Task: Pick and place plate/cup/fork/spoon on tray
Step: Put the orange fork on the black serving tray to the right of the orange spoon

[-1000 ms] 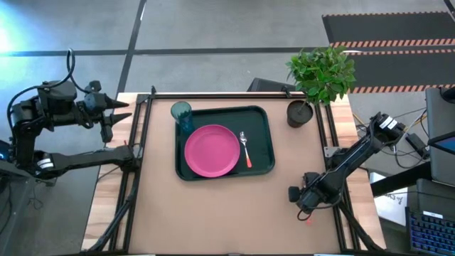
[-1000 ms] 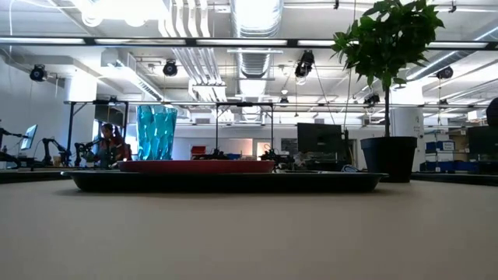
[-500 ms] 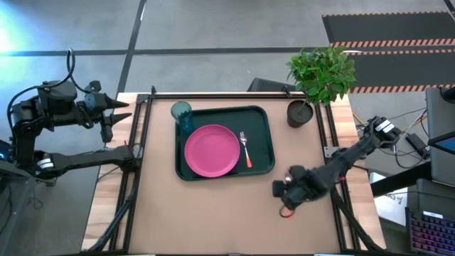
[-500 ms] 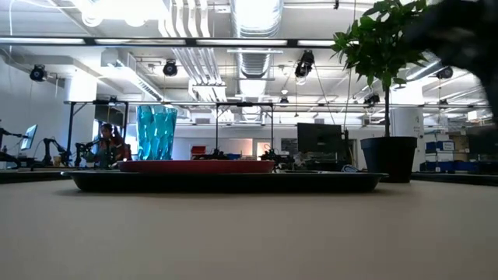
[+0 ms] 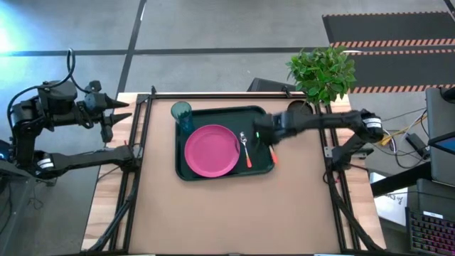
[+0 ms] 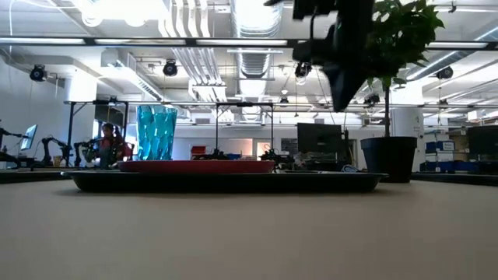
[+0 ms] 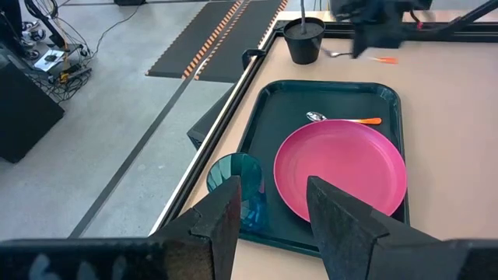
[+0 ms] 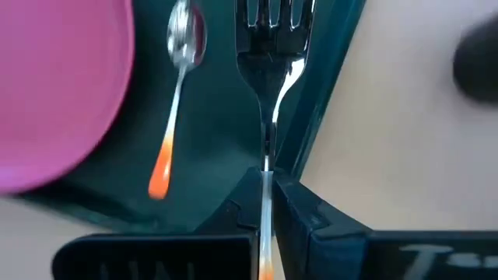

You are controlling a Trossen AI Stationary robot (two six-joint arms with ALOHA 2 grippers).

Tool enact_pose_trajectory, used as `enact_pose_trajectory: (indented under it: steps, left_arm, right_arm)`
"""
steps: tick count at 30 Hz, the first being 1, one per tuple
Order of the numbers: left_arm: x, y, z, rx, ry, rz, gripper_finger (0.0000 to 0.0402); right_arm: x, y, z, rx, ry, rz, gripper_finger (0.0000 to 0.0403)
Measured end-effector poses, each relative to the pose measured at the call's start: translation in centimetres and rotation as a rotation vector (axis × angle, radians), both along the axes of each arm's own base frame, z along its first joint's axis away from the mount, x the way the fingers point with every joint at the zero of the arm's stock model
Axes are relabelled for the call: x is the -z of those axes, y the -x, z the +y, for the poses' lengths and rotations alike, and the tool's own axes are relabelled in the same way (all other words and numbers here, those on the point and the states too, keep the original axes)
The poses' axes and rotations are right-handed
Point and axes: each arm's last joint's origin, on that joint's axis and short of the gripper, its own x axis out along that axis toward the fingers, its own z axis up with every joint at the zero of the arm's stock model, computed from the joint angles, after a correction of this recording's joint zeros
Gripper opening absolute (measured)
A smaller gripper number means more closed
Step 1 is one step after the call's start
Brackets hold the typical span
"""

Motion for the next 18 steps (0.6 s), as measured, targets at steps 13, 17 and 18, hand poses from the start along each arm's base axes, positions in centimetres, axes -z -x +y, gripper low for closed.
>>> enact_pose_trajectory:
  steps: [13, 17, 18]
  left_arm:
    - [0.0, 0.0, 0.0, 0.0, 0.001, 0.001, 0.0131]
    - [0.0, 0.0, 0.0, 0.0, 0.001, 0.001, 0.0131]
    - [0.0, 0.0, 0.0, 0.0, 0.001, 0.002, 0.0131]
  right_arm:
    - [8.3, -3.9, -6.8, -0.143, -0.16, 0.064, 0.0008]
    - [10.5, -4.5, -6.9, -0.143, -0.193, 0.11, 0.0008]
    - [10.9, -4.6, -6.9, -0.14, -0.195, 0.111, 0.0008]
